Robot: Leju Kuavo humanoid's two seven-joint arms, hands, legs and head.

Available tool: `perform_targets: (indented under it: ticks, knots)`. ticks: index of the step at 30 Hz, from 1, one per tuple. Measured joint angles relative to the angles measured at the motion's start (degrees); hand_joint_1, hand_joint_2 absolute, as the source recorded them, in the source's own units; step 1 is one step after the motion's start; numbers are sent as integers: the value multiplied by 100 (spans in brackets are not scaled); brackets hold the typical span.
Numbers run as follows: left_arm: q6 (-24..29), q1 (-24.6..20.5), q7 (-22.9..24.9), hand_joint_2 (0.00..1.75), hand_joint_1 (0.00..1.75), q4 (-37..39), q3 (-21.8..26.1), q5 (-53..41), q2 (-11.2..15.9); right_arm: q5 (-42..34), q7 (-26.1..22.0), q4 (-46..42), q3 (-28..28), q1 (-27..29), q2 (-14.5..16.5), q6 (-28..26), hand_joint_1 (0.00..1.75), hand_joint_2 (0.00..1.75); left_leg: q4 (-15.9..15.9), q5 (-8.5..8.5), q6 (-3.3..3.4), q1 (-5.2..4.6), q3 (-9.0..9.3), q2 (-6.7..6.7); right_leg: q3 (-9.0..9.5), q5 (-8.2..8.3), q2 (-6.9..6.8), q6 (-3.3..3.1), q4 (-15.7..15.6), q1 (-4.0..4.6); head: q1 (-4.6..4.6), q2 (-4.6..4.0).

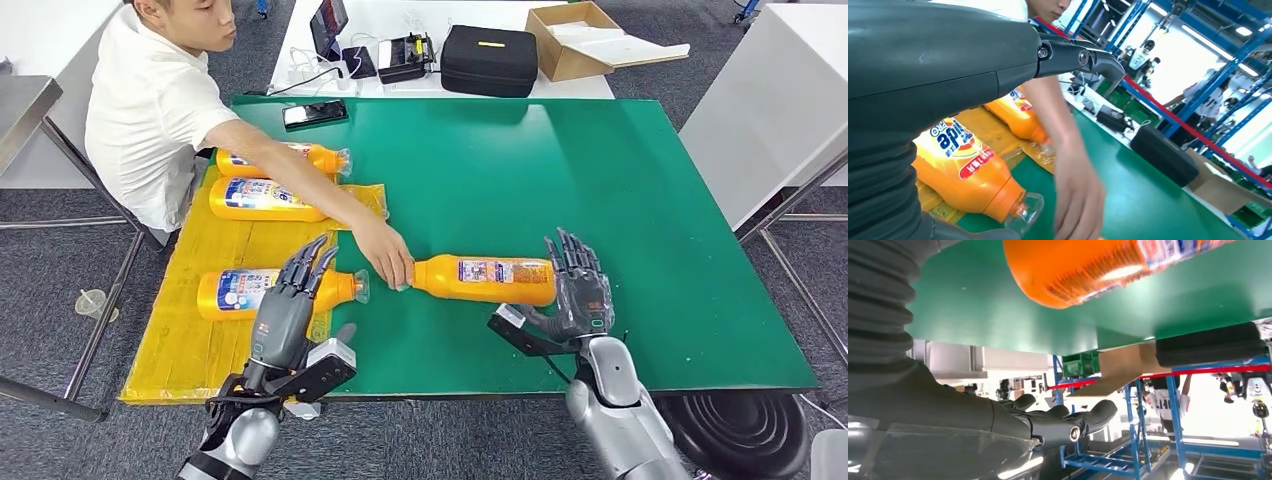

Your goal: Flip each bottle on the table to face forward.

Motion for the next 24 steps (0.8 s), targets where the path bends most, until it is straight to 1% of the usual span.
perform_targets:
  ticks: [7, 12, 19, 24]
  knots:
    - [-46, 68, -90, 175, 0, -215, -97, 102, 12, 19, 76, 111, 151, -245, -206, 344, 0, 175, 1, 0, 0, -4, -1, -1, -1, 0, -1, 1, 0, -4, -1, 0]
    - [-167, 74, -196, 175, 0, -254, -166, 433, 8, -163, 19, 347, 285, -504, -226, 622, 0, 175, 0, 0, 0, -3, -1, 2, -2, 1, 1, 1, 0, -3, -1, 0]
    - [-287, -99, -338, 175, 0, -67, -264, 890, -92, -576, -245, 1141, 644, -1089, 24, 1000, 0, 175, 1, 4, 1, -2, 0, 1, -2, 2, 0, 2, 1, -3, -1, 0]
    - [-310, -231, -350, 175, 0, 101, -323, 1001, -167, -805, -361, 1685, 886, -1345, 238, 1154, 0, 175, 1, 4, 1, -3, -1, -1, -2, 2, -1, 2, 1, -3, -1, 0]
